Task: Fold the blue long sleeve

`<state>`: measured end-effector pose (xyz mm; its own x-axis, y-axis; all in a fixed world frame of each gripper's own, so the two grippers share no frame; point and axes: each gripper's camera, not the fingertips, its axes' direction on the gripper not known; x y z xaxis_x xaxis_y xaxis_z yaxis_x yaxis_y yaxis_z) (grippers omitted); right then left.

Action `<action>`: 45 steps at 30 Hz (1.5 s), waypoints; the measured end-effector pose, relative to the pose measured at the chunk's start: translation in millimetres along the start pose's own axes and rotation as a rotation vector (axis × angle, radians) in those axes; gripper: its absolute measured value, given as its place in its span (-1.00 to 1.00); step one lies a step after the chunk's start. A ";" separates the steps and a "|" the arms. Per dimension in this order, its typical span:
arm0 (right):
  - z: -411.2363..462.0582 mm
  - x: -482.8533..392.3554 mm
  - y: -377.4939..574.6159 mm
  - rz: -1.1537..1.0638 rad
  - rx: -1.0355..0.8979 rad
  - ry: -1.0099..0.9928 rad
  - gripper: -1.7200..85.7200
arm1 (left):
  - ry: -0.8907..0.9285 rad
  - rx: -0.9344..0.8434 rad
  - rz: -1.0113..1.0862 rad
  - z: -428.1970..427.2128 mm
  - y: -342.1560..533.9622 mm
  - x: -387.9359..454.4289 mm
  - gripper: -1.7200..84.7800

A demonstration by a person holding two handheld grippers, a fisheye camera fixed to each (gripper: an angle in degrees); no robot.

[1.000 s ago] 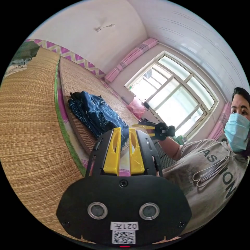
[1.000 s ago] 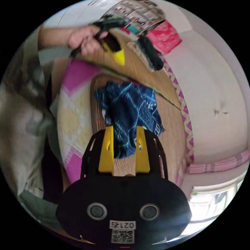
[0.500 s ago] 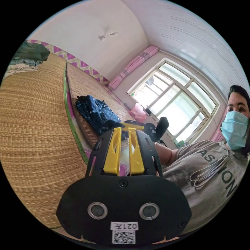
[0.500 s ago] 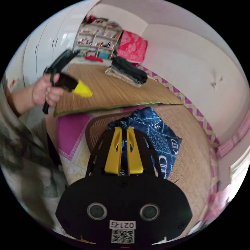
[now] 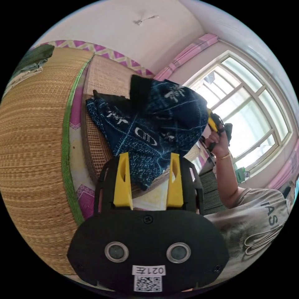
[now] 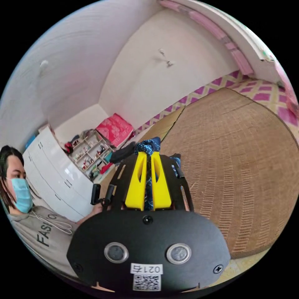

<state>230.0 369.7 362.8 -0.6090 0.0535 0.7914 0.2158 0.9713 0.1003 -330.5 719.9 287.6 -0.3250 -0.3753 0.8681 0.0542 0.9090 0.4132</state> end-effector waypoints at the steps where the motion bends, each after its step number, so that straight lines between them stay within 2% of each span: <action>1: -23.8 27.1 13.6 0.041 0.035 0.029 -0.96 | -0.043 0.022 -0.006 -5.6 4.5 -1.5 -0.58; 6: -81.4 170.6 123.2 0.364 0.069 0.087 -0.94 | -0.062 -0.012 -0.028 -0.3 19.1 -13.5 -0.58; 8: -90.0 226.9 188.4 0.595 0.058 0.035 -0.92 | -0.057 -0.050 -0.021 13.7 19.9 -12.3 -0.57; 9: -98.0 227.3 196.6 0.562 0.122 -0.031 -0.91 | -0.082 -0.053 0.001 17.4 18.3 -6.4 -0.57; 10: -108.1 221.0 205.1 0.540 0.155 0.008 -0.91 | -0.092 -0.073 0.020 22.2 14.5 -0.6 -0.57; 11: -116.0 204.5 207.9 0.477 0.187 0.131 -0.90 | -0.088 -0.081 0.026 24.5 12.6 1.8 -0.57; 13: -115.4 177.2 204.3 0.336 0.203 0.251 -0.89 | -0.075 -0.095 0.047 32.1 7.5 9.2 -0.57; 15: -93.1 154.6 192.9 0.172 0.133 0.286 -0.86 | -0.071 -0.114 0.058 40.9 5.0 11.9 -0.57; 17: -41.3 133.2 177.2 -0.018 -0.022 0.369 -0.81 | -0.086 -0.142 0.067 53.0 2.9 13.5 -0.57; 20: 20.0 136.9 161.3 -0.133 -0.190 0.487 -0.73 | -0.131 -0.154 0.073 66.8 -0.6 13.5 -0.63; 24: 70.1 194.5 147.4 -0.033 -0.364 0.550 -0.70 | -0.134 -0.224 0.101 89.5 -6.9 10.4 -0.82; 26: 101.0 236.0 157.4 0.080 -0.506 0.471 -0.73 | -0.143 -0.238 0.145 95.4 -10.1 11.1 -0.86; 28: 100.5 245.3 164.3 0.128 -0.462 0.398 -0.80 | -0.127 -0.270 0.184 95.2 -24.4 3.5 -0.90; 35: 137.8 242.5 216.3 0.176 -0.505 0.160 -0.81 | -0.173 -0.247 0.196 56.2 -90.0 -52.7 -0.92; 39: 149.4 231.9 216.3 0.059 -0.492 0.245 -0.81 | -0.019 -0.490 0.263 63.6 -76.9 -69.7 -0.86; 41: 172.6 233.9 207.0 -0.008 -0.524 0.258 -0.79 | 0.009 -0.449 0.263 43.2 -75.9 -77.6 -0.86; 43: 190.0 241.8 193.8 -0.011 -0.548 0.217 -0.77 | 0.068 -0.257 0.205 7.0 -91.8 -96.2 -0.84; 45: 199.6 250.4 177.6 -0.005 -0.592 0.114 -0.75 | 0.060 -0.165 0.212 -3.6 -107.3 -104.3 -0.81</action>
<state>-36.6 601.8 458.4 -0.5324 -0.0082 0.8465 0.6213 0.6754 0.3973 -299.0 660.8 153.7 -0.2337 -0.1938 0.9528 0.2696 0.9286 0.2550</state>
